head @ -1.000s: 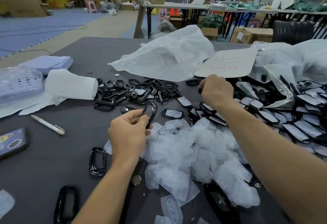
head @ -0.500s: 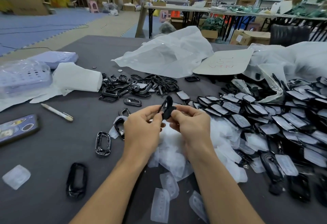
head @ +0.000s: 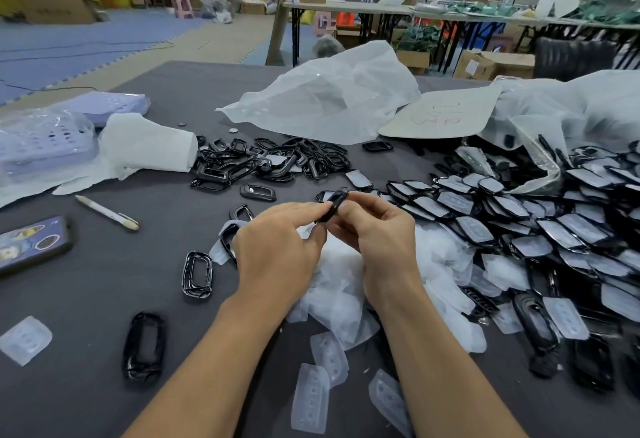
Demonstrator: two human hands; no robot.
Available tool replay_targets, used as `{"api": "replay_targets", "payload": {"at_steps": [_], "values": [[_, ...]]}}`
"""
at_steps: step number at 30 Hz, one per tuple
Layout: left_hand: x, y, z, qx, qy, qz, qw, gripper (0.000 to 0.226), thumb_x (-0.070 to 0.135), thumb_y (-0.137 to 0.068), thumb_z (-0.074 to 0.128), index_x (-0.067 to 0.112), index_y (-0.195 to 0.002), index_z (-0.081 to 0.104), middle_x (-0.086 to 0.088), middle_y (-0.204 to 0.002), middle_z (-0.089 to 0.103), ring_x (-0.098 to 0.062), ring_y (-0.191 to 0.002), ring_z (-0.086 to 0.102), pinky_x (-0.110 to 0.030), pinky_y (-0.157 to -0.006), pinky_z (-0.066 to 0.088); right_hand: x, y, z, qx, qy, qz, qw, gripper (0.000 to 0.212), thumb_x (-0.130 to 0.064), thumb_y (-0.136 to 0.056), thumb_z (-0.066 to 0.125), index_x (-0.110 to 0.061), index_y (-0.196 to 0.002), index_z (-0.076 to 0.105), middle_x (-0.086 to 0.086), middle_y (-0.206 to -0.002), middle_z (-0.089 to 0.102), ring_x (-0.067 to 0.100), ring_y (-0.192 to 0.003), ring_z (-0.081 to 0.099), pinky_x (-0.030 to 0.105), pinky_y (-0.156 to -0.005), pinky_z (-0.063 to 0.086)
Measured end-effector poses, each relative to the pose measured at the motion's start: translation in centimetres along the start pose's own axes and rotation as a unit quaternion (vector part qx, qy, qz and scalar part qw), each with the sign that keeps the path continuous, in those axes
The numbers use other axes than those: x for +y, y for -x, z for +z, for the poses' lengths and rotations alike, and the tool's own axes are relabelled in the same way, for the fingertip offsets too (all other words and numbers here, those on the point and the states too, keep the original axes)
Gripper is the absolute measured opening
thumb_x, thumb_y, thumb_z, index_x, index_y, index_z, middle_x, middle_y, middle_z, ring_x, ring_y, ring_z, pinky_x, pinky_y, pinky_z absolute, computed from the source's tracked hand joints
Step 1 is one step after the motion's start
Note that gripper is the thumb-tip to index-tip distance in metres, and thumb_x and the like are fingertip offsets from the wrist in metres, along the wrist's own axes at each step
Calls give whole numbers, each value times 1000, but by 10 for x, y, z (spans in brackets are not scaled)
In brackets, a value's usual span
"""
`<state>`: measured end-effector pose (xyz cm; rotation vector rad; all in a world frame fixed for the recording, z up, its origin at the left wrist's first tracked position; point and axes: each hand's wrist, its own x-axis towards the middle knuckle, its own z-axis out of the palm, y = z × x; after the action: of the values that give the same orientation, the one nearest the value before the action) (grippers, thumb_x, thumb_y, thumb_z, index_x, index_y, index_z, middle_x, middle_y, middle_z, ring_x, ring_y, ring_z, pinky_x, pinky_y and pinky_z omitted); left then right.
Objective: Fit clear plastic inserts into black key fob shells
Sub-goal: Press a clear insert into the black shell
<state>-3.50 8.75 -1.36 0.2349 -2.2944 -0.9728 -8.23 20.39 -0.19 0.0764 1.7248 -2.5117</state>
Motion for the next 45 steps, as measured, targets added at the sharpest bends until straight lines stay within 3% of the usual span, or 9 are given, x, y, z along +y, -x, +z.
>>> {"api": "replay_targets", "payload": {"at_steps": [5, 8, 13, 16, 26, 33, 38, 41, 45], "values": [[-3, 1, 5, 8, 5, 49, 999, 34, 15, -87, 78, 39, -111, 80, 24, -118, 74, 10, -120, 57, 4, -102, 26, -4, 2, 0, 6, -19, -4, 1000, 16, 4, -83, 77, -11, -85, 76, 8, -79, 76, 20, -72, 73, 26, -68, 60], [0, -2, 5, -30, 153, -81, 985, 38, 22, -87, 78, 49, -114, 76, 33, -113, 72, 18, -106, 63, -7, -95, 45, -4, 0, -1, 27, -32, 15, 999, 15, 10, -89, 68, -4, -93, 73, 13, -83, 77, 22, -71, 75, 26, -65, 61], [-2, -13, 4, -41, 367, -228, 901, 30, -2, -87, 76, 26, -97, 80, -2, -88, 82, -12, -82, 77, -21, -71, 60, -5, 1, -2, 15, -28, 35, 999, 12, 9, -89, 69, -1, -92, 73, 15, -82, 77, 23, -68, 74, 26, -64, 60], [-2, -15, 3, -35, 423, -267, 865, 29, -9, -86, 74, 18, -93, 80, -7, -85, 81, -14, -75, 76, -19, -68, 59, -7, 1, -1, 8, -21, 40, 999, 16, 11, -88, 67, -3, -85, 73, 15, -78, 76, 22, -64, 72, 27, -65, 62], [-5, -18, 1, -35, 495, -267, 826, 41, -17, -86, 67, 16, -107, 76, -2, -88, 80, -9, -79, 74, -17, -72, 58, -7, 3, -1, -24, 89, 0, 996, 25, 5, -85, 68, -13, -67, 71, 14, -72, 74, 22, -58, 67, 24, -56, 54], [-6, -19, -5, -49, 434, -251, 864, 40, -12, -85, 70, 23, -102, 78, -1, -85, 81, -7, -77, 74, -15, -73, 57, -7, 4, -1, -21, 86, -3, 996, 14, -2, -91, 69, -8, -81, 75, 13, -72, 74, 20, -57, 65, 22, -54, 51], [-8, -22, -10, -105, 481, -304, 816, 33, -4, -89, 69, 21, -107, 80, 1, -83, 77, -8, -70, 70, -20, -73, 61, -9, 4, -4, -31, 64, 24, 997, 26, -2, -91, 68, -14, -69, 75, 18, -71, 74, 23, -54, 64, 24, -52, 48], [-7, -22, -12, -126, 517, -320, 783, 31, -4, -90, 67, 19, -107, 80, -3, -83, 78, -10, -67, 73, -20, -68, 60, -12, 4, -6, -45, 50, 34, 997, 15, -6, -93, 65, -2, -82, 75, 23, -75, 74, 27, -56, 65, 26, -54, 49], [-4, -22, -9, -115, 514, -326, 785, 29, -4, -90, 67, 19, -90, 84, -6, -82, 79, -11, -67, 74, -20, -66, 60, -11, 1, -6, -43, 13, 48, 998, 40, -22, -104, 54, -7, -77, 79, 22, -77, 75, 26, -56, 66, 26, -52, 49]]}}
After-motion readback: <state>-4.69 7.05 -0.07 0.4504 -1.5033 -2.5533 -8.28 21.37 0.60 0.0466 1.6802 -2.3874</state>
